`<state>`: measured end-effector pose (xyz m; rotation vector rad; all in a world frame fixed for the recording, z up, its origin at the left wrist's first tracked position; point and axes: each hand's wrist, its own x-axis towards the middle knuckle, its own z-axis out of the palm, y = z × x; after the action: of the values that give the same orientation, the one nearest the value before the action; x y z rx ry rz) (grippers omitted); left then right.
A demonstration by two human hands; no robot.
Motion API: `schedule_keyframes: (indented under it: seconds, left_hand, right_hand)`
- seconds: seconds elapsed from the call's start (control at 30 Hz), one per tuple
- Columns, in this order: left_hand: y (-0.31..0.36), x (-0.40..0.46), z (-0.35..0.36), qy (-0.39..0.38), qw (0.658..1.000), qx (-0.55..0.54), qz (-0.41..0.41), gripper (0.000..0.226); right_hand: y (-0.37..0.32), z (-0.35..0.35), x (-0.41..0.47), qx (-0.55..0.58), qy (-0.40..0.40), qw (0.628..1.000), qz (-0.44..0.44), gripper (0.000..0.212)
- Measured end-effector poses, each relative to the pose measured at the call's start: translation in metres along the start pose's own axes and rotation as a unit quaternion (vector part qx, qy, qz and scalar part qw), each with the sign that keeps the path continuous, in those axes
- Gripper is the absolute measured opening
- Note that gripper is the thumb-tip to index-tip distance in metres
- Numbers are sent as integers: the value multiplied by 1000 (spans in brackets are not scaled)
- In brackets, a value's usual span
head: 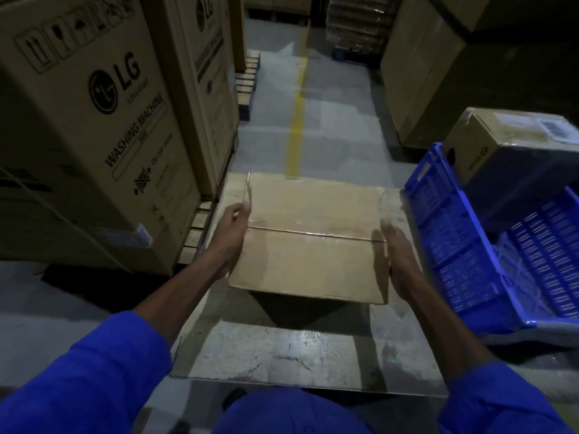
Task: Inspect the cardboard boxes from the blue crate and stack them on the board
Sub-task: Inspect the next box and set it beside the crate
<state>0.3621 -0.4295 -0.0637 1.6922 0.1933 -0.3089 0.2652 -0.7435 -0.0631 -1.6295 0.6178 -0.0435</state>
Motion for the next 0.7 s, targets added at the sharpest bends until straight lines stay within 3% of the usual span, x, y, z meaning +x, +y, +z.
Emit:
schedule_keyframes:
  seconds: [0.17, 0.23, 0.33, 0.4, 0.47, 0.63, 0.7]
  left_hand:
    - [19, -8, -7, -1, 996, -89, -22, 102]
    - [16, -12, -9, -19, 995, -95, -40, 99]
    - [15, -14, -6, -34, 996, -64, -46, 53]
    - [21, -10, -4, -34, 998, -19, -50, 32]
    - [31, -4, -2, -26, 997, 26, -74, 45]
    - [50, 12, 7, -17, 993, 79, -87, 66]
    - [53, 15, 9, -30, 991, 95, -88, 87]
  right_hand:
    - [-28, -7, -6, 98, 42, 994, 3, 57]
    - [-28, -10, -10, 85, 33, 996, 13, 55]
    - [-24, -17, -15, 57, 15, 998, 29, 65]
    - [-28, -17, -15, 27, 12, 999, 29, 61]
    - [-38, -14, -11, -11, 17, 1000, 12, 51]
    - [-63, 1, 3, -182, 31, 982, -48, 78]
    - [-67, 7, 8, -246, 31, 968, -46, 92]
